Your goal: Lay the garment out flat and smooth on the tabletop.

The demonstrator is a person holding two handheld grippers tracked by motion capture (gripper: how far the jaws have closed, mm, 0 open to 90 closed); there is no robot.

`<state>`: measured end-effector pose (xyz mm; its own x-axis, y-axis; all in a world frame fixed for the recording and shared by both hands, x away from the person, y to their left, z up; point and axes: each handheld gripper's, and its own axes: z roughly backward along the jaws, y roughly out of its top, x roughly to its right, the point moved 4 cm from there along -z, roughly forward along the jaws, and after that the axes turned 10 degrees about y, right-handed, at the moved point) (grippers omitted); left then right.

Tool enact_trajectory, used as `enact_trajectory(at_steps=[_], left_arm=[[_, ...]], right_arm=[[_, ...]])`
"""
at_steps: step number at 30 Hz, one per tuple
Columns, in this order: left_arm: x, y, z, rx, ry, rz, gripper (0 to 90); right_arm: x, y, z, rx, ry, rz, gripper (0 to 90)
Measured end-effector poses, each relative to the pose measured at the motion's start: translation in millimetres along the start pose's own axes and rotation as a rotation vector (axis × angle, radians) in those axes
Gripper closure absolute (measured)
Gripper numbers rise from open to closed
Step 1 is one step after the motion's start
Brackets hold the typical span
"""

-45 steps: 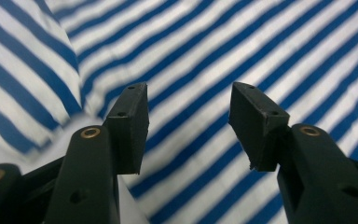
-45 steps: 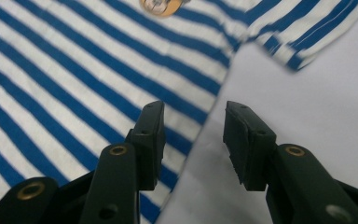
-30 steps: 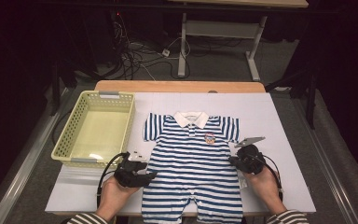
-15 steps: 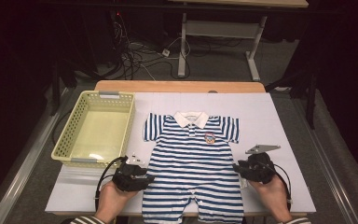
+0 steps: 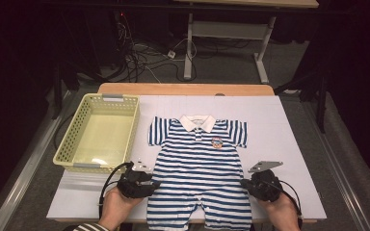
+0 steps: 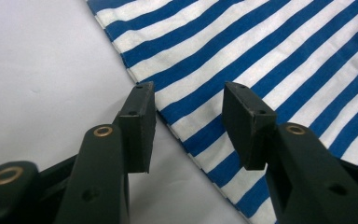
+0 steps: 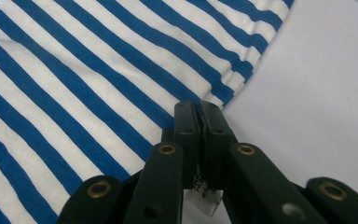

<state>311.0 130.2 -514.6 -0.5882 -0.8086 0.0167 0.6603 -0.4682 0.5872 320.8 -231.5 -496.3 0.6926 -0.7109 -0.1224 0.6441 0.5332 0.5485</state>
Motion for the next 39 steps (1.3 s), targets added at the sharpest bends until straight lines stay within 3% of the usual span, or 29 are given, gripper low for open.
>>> enact_trajectory(at_steps=[4, 5, 10, 25, 39], left_arm=[[1.6, -0.1, 0.2, -0.007, -0.015, -0.006, 64.4], [1.6, -0.3, 0.7, -0.017, -0.007, -0.026, 68.8], [2.8, -0.1, 0.8, -0.027, -0.036, -0.035, 83.5], [5.3, -6.2, 7.6, -0.049, -0.047, -0.040, 85.2], [-0.1, -4.8, 11.5, -0.018, -0.047, -0.033, 84.8]], right_arm=[[5.4, -3.2, 4.4, 0.004, 0.002, -0.027, 88.2], [5.5, -3.4, 4.7, 0.004, -0.002, -0.025, 88.2], [4.9, -3.4, 4.4, 0.000, -0.008, -0.013, 88.1], [1.4, -7.9, 6.8, -0.003, 0.003, -0.005, 88.0], [0.5, -9.7, 7.8, 0.014, -0.003, -0.004, 85.7]])
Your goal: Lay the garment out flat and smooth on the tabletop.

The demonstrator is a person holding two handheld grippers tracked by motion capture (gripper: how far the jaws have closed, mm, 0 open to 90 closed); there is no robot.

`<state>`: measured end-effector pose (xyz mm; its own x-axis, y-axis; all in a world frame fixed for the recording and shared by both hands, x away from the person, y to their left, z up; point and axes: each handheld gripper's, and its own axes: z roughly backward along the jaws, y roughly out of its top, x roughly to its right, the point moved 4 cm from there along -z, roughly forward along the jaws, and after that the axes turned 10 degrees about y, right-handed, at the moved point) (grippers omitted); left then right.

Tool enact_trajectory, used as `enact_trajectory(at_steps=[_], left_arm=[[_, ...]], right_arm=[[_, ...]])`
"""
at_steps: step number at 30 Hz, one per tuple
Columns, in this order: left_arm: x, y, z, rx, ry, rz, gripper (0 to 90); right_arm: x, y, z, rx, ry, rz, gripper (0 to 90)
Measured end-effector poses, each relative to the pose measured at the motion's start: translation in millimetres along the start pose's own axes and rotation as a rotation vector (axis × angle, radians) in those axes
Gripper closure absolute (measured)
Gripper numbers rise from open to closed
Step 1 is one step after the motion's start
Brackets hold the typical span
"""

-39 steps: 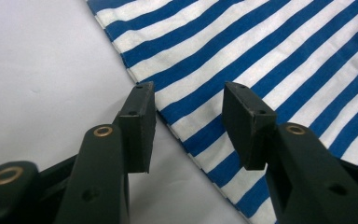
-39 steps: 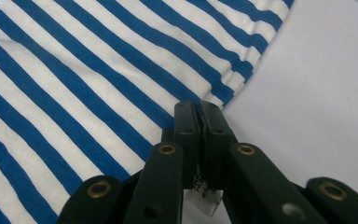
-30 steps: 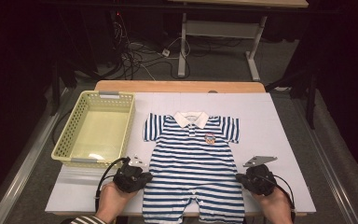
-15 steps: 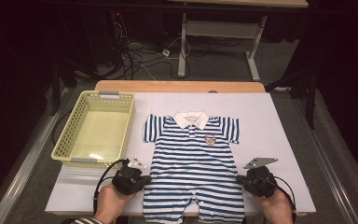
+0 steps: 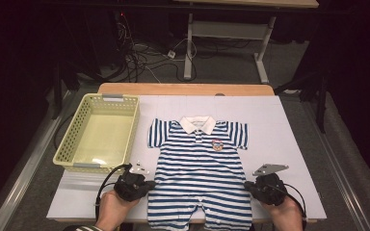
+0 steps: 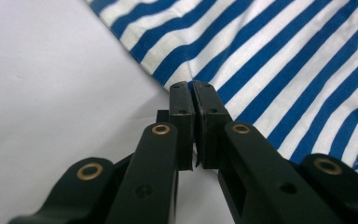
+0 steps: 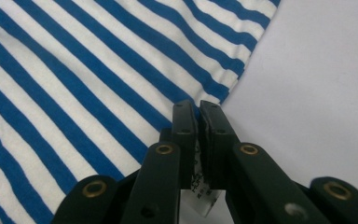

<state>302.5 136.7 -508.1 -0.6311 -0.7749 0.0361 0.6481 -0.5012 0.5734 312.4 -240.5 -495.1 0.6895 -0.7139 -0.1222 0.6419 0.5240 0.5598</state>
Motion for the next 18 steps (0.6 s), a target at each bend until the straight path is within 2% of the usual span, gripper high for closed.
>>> enact_trajectory(at_steps=[3, 6, 9, 13, 18], left_arm=[[-1.8, -0.2, 0.9, 0.006, -0.003, 0.014, 84.8], [0.1, -1.1, -0.1, 0.000, 0.003, -0.001, 84.7], [0.3, -1.3, -0.5, 0.009, -0.002, 0.006, 83.6], [-0.8, -0.8, 1.9, 0.036, -0.022, 0.023, 74.9], [0.5, 1.3, 9.5, 0.104, -0.006, 0.021, 64.3]], right_arm=[[2.7, 1.4, -0.3, 0.007, -0.002, -0.011, 85.6], [2.5, 1.8, -0.2, 0.009, -0.001, -0.009, 85.5], [0.3, 1.2, -0.2, 0.014, 0.008, -0.010, 79.8], [-0.8, 1.4, 2.6, 0.038, 0.020, -0.018, 73.1], [1.2, 1.9, 7.4, 0.080, 0.023, -0.032, 65.4]])
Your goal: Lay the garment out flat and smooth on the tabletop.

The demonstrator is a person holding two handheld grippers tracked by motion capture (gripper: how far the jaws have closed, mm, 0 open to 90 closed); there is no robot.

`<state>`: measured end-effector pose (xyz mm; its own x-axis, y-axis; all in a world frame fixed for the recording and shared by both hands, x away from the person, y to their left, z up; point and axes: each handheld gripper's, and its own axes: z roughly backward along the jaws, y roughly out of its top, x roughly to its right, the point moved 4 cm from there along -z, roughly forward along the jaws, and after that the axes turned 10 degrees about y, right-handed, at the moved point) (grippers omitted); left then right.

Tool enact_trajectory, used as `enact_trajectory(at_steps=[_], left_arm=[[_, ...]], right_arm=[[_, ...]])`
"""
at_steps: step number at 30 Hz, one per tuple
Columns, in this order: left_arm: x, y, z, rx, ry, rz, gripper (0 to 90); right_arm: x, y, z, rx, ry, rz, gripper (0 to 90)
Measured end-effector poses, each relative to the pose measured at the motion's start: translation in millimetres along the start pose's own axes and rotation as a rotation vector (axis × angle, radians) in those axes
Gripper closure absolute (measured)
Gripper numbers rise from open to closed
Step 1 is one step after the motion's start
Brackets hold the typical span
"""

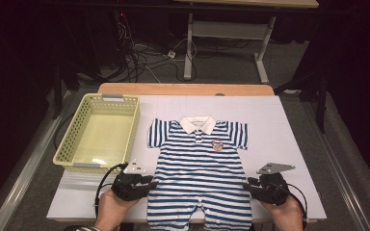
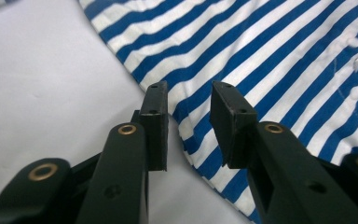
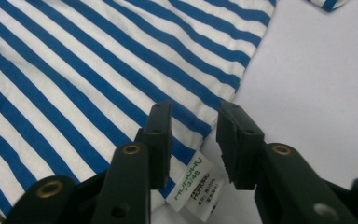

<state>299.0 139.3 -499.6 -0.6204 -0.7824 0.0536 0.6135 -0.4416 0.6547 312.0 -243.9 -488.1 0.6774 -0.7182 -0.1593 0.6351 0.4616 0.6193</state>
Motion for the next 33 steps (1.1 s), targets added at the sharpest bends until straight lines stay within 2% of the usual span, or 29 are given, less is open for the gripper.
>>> enact_trajectory(at_steps=[5, 10, 16, 33], left_arm=[[-2.9, -1.1, 8.1, 0.053, 0.019, 0.013, 58.2], [-4.5, -0.9, 15.3, 0.102, 0.027, 0.017, 58.0], [-5.7, -3.0, 19.8, 0.120, 0.028, 0.019, 56.2], [-13.2, -9.2, 29.4, 0.159, 0.050, 0.055, 50.0]], right_arm=[[1.3, 1.2, 4.5, 0.042, 0.004, -0.003, 57.9], [1.1, 1.8, 7.9, 0.069, 0.001, 0.002, 54.7], [-0.9, 2.4, 14.9, 0.119, -0.006, 0.020, 53.0], [-0.5, -2.8, 26.4, 0.187, -0.017, 0.033, 49.2]])
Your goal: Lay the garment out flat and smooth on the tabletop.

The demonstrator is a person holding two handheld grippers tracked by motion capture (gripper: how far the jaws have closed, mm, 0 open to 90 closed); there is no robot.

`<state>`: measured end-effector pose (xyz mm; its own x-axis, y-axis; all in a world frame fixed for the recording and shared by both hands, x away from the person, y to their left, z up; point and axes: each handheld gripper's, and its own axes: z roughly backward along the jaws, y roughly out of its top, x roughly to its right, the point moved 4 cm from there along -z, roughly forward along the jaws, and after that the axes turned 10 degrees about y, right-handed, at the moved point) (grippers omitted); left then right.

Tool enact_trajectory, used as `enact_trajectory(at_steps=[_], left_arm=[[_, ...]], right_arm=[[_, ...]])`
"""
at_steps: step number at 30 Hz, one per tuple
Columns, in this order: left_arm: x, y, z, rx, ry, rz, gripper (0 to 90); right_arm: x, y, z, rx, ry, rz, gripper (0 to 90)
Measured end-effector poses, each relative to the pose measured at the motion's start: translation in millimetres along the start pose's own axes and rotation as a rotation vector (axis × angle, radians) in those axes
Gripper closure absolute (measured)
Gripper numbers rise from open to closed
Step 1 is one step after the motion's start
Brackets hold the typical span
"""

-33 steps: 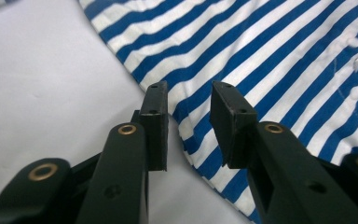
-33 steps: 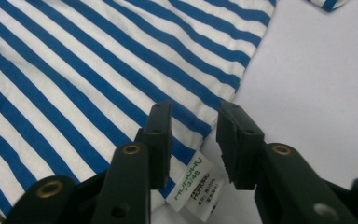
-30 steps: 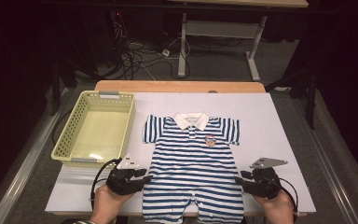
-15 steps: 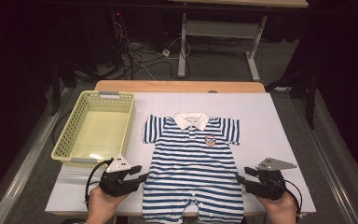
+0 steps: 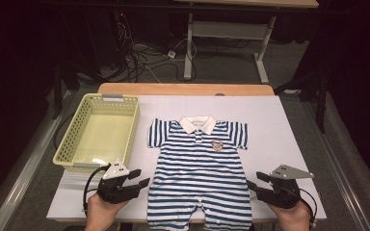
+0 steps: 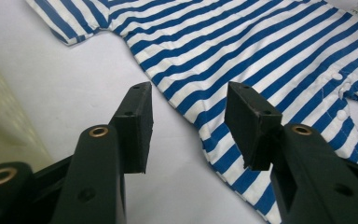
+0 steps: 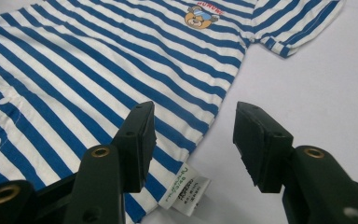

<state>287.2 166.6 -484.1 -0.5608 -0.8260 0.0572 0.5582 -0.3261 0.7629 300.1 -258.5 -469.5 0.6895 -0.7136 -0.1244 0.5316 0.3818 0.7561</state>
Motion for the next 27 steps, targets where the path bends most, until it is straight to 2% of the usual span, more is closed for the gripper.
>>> enact_trajectory(at_steps=[14, 22, 27], left_arm=[[-7.9, -6.6, 10.7, 0.026, 0.031, 0.031, 46.3], [-16.6, -11.0, 18.6, 0.052, 0.036, 0.067, 46.2], [-18.7, -13.2, 23.3, 0.060, 0.045, 0.060, 45.9]], right_arm=[[3.1, -5.1, 9.2, 0.039, 0.003, -0.007, 46.5], [8.6, -11.1, 16.0, 0.061, -0.007, -0.040, 45.6], [9.1, -11.2, 15.3, 0.061, -0.016, -0.047, 45.4]])
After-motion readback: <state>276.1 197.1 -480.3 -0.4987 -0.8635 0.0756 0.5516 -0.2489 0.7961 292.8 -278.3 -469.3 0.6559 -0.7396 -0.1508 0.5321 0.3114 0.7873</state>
